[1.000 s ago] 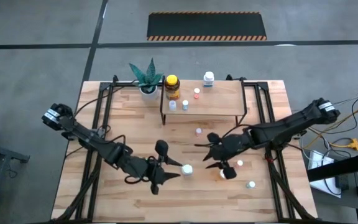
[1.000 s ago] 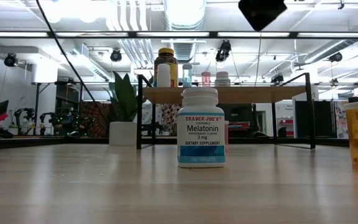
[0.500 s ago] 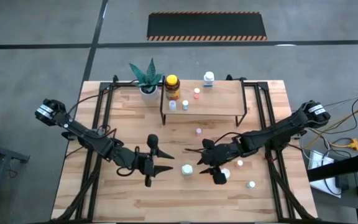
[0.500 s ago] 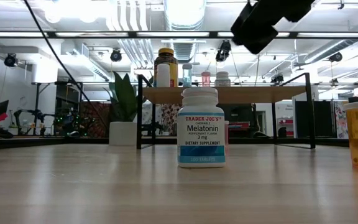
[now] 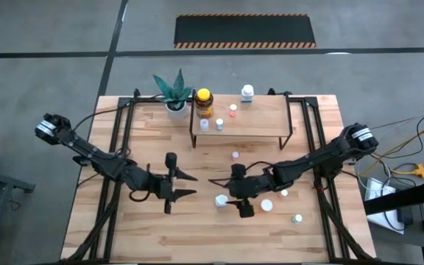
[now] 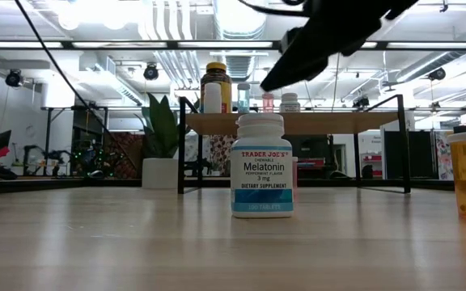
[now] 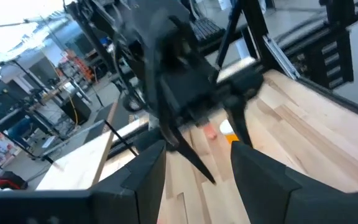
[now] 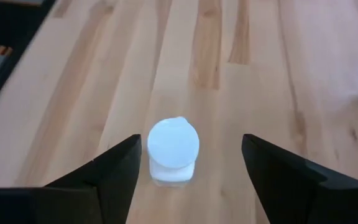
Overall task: Pick and place medicine bottles onto shelf by color
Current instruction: Put the blue and white medicine bottle on the shelf
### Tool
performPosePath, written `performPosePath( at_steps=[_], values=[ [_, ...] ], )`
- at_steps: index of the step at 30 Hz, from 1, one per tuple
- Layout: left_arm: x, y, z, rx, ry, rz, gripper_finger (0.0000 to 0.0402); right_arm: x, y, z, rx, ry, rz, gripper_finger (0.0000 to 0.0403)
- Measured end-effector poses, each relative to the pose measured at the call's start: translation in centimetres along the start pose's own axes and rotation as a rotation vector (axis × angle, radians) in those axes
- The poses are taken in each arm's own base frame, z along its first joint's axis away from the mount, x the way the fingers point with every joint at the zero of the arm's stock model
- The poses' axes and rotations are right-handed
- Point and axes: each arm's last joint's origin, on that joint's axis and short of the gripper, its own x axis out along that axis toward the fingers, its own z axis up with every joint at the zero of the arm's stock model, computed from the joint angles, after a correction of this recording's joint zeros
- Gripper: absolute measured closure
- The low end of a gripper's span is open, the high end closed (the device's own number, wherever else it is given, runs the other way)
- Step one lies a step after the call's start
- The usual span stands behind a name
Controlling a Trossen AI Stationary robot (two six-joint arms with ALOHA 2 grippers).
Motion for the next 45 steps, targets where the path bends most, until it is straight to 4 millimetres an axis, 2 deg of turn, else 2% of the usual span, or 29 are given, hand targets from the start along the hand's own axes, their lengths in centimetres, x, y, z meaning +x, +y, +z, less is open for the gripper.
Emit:
performPosePath(
  at_steps=[10, 40, 45],
  values=[
    [-0.1, 0.0, -0.3, -0.017, 0.002, -0.001, 0.0237, 3.3, 0.4, -0.2, 0.014, 0.090, -0.010, 0.0156],
    [-0.1, 0.0, -0.3, -0.025, 0.000, 0.001, 0.0237, 4.8, 0.5, -1.2, 0.015, 0.134, -0.023, 0.0166],
    [-0.1, -0.1, -0.3, -0.025, 0.000, 0.000, 0.0237, 4.8, 0.5, -1.1, 0.014, 0.133, -0.023, 0.0181]
  ],
)
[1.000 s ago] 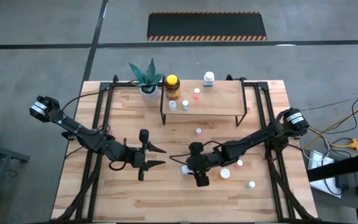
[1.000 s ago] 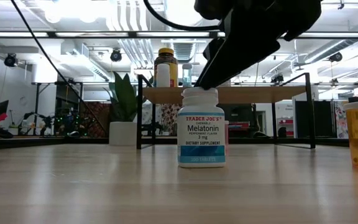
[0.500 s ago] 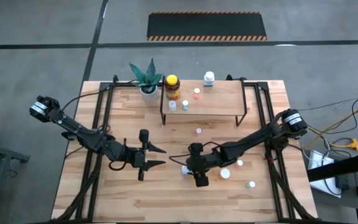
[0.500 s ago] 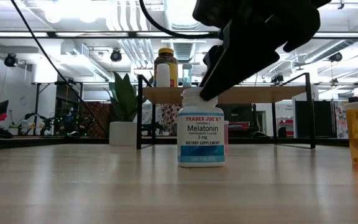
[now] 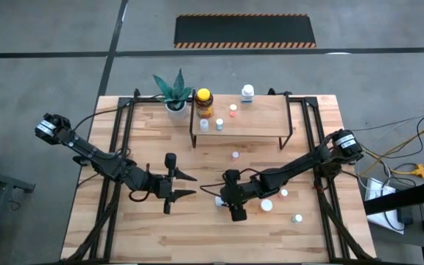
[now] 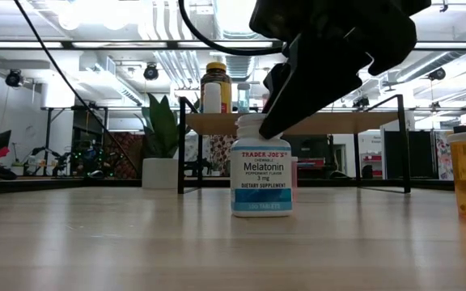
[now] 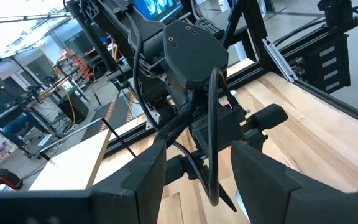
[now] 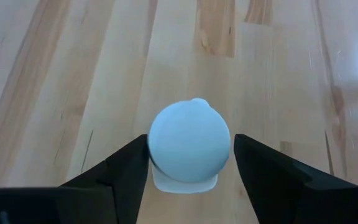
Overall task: Pick and place medicine bottles onto shelf by color
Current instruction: Put the blue and white medicine bottle on the shelf
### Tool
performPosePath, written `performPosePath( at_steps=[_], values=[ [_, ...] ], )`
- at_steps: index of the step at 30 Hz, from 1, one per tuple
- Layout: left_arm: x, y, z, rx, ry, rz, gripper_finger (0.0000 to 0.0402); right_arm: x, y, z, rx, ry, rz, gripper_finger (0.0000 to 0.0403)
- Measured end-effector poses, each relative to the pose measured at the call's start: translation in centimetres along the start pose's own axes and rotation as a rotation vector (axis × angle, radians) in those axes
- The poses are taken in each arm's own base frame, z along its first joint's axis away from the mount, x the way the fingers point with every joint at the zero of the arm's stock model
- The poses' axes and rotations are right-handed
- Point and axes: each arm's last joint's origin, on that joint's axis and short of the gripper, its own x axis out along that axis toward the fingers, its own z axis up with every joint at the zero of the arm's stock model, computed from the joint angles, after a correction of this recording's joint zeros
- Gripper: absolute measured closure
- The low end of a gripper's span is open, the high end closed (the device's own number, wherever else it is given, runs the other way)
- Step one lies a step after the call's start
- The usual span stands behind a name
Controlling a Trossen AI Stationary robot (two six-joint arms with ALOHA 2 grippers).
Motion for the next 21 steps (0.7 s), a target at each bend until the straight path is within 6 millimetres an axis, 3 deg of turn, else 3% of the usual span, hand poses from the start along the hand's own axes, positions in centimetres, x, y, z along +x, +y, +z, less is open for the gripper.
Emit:
performPosePath(
  at_steps=[8, 14, 21],
  values=[
    [0.0, 0.0, 0.0, 0.000, 0.001, 0.000, 0.0237, 0.0, 0.0, 0.0, 0.001, -0.001, 0.011, 0.0233],
    [0.0, 0.0, 0.0, -0.022, 0.003, 0.001, 0.0237, -0.4, 0.0, 0.1, -0.006, 0.000, 0.016, 0.0233],
    [0.0, 0.0, 0.0, -0.027, -0.004, 0.006, 0.0237, -3.9, -0.1, 2.0, -0.021, -0.027, 0.076, 0.0226]
  ],
)
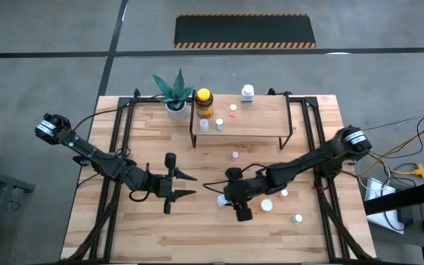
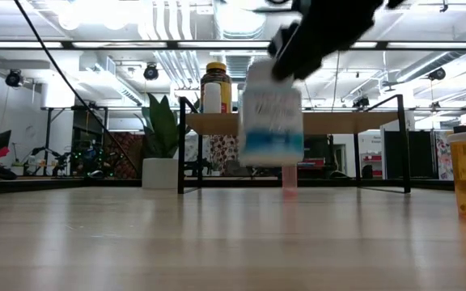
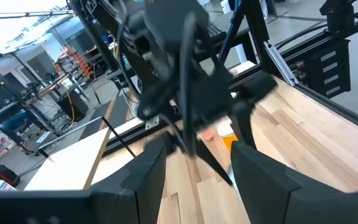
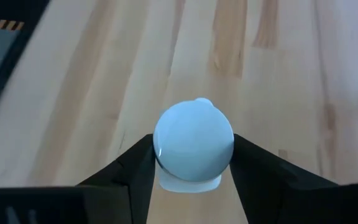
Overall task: Pick and place medicine bottles onto shelf by color
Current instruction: Put the blue and white medicine bottle on the shelf
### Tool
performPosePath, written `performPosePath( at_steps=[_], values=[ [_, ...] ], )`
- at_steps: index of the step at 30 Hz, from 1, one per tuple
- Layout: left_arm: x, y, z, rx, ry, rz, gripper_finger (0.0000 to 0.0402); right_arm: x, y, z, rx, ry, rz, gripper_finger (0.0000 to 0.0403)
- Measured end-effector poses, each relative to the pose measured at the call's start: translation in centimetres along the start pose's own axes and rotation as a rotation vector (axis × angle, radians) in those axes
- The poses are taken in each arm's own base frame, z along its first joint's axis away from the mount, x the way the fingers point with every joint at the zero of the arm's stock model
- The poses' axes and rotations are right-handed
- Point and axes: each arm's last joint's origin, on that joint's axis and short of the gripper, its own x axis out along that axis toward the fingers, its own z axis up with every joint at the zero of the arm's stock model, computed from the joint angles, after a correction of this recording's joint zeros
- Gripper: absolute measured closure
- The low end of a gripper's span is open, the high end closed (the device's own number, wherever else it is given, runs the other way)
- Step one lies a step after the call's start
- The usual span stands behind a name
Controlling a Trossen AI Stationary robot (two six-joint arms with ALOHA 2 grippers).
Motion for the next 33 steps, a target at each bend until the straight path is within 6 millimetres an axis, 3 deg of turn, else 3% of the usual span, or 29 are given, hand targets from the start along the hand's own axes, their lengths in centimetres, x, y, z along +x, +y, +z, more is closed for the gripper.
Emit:
performPosePath(
  at_steps=[10, 17, 23, 33],
  values=[
    [0.0, 0.0, 0.0, -0.004, -0.004, 0.002, 0.0237, -9.8, -1.2, 2.2, -0.057, -0.081, -0.011, 0.0225],
    [0.0, 0.0, 0.0, -0.005, -0.004, 0.002, 0.0237, -16.1, -4.5, 1.8, -0.007, -0.108, -0.091, 0.0235],
    [0.0, 0.0, 0.0, -0.005, -0.004, 0.002, 0.0237, -18.7, -8.8, 1.5, -0.008, -0.088, -0.160, 0.0238],
    [0.0, 0.0, 0.0, -0.004, -0.003, 0.001, 0.0237, -20.1, -17.0, -0.4, -0.026, -0.060, -0.118, 0.0238]
  ],
)
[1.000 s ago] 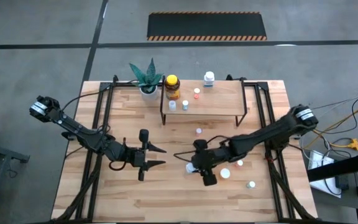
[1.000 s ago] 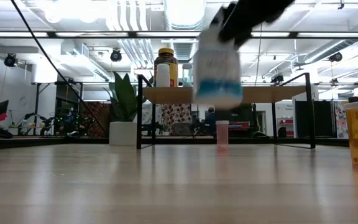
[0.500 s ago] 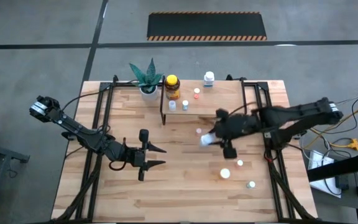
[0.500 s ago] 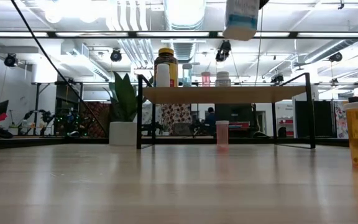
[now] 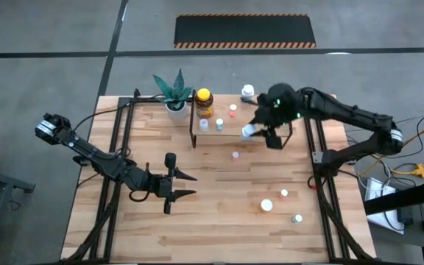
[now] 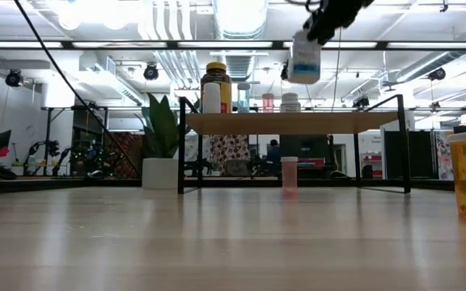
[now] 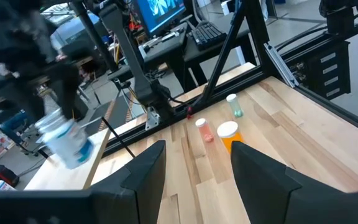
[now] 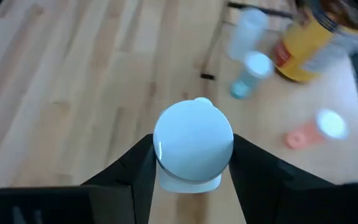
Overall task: Pick and place medicine bottles onto shelf by color
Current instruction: Put the blue and white medicine bottle on the shelf
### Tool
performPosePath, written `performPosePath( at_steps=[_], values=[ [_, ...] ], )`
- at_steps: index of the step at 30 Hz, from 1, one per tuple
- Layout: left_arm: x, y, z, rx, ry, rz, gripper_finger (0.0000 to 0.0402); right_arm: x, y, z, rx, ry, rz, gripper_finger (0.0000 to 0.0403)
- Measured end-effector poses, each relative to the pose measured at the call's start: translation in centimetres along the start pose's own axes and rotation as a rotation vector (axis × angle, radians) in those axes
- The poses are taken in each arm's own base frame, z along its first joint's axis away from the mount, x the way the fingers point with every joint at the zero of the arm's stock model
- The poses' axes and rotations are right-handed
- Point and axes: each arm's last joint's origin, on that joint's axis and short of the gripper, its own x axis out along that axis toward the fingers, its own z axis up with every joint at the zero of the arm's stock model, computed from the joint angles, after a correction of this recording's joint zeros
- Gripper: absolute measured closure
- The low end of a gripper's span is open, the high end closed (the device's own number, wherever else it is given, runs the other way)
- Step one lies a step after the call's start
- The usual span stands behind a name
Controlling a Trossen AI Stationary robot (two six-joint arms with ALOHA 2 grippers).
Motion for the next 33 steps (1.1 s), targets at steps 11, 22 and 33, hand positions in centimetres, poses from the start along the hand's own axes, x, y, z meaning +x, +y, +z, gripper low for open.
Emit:
performPosePath(
  at_steps=[11, 22, 33],
  values=[
    [0.0, -0.1, -0.2, 0.005, 0.006, -0.003, 0.0237, 0.4, -6.1, -3.1, 0.112, 0.010, 0.012, 0.0238],
    [0.0, -0.1, -0.2, 0.009, 0.005, -0.001, 0.0237, 2.3, -7.2, -3.8, 0.125, 0.058, 0.034, 0.0238],
    [0.0, -0.1, -0.2, 0.010, 0.005, 0.001, 0.0237, 2.2, -7.3, -3.9, 0.130, 0.090, -0.005, 0.0213]
  ],
)
